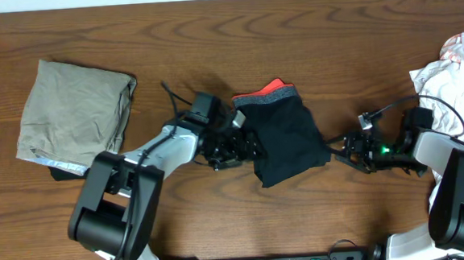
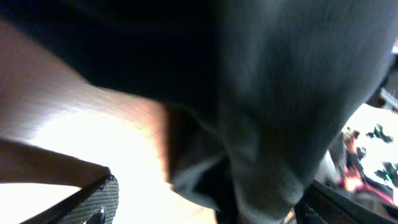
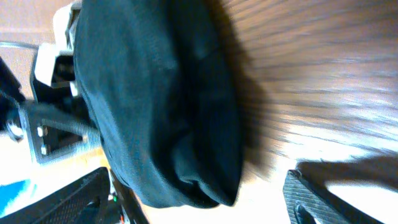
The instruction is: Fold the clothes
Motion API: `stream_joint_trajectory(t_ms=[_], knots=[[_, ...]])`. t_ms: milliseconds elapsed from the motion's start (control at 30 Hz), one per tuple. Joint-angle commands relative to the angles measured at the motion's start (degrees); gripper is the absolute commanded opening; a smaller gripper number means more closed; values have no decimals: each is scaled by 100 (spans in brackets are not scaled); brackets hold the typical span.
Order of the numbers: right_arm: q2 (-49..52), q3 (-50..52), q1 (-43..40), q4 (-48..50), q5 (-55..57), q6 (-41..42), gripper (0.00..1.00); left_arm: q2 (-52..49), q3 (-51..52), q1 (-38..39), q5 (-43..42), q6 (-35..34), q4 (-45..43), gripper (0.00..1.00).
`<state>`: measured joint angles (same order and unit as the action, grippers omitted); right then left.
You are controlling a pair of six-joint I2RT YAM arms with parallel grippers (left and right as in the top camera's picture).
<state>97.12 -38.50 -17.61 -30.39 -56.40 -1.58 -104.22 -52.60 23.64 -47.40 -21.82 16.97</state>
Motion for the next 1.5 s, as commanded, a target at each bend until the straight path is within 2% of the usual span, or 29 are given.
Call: stream_joint_trajectory(t_ms=[0,133,333,767,933,1067,1167,1233,1267,1367,1433,1467], knots=[[50,42,275,90,-177,-192,89,127,-90,-293,772,190,-116,89],[50,42,632,323,-168,-188,90,229,-90,-516,820,339,-767,93],[50,42,944,966,-59,404,93,245,-90,-531,798,575,-1860,100],[50,48,1379,1060,-37,584,97,243,-90,-426,741,573,-3436,98],[50,48,1469,870,238,601,98,238,-90,-234,870,756,-3681,98],[50,48,1467,688,507,629,95,142,-90,-59,975,852,-3635,98],[50,48,1467,658,520,632,88,33,-87,48,977,916,-3615,98],[50,48,1467,658,520,632,78,-31,-87,87,975,916,-3613,98],[50,48,1467,658,520,634,71,-39,-87,94,975,916,-3613,98],[50,48,1467,658,520,715,40,-37,-90,94,892,911,-3713,98],[50,48,1467,656,520,721,31,-37,-90,94,669,894,-3915,98],[50,48,1467,658,520,732,31,-37,-90,107,581,815,-4000,98]])
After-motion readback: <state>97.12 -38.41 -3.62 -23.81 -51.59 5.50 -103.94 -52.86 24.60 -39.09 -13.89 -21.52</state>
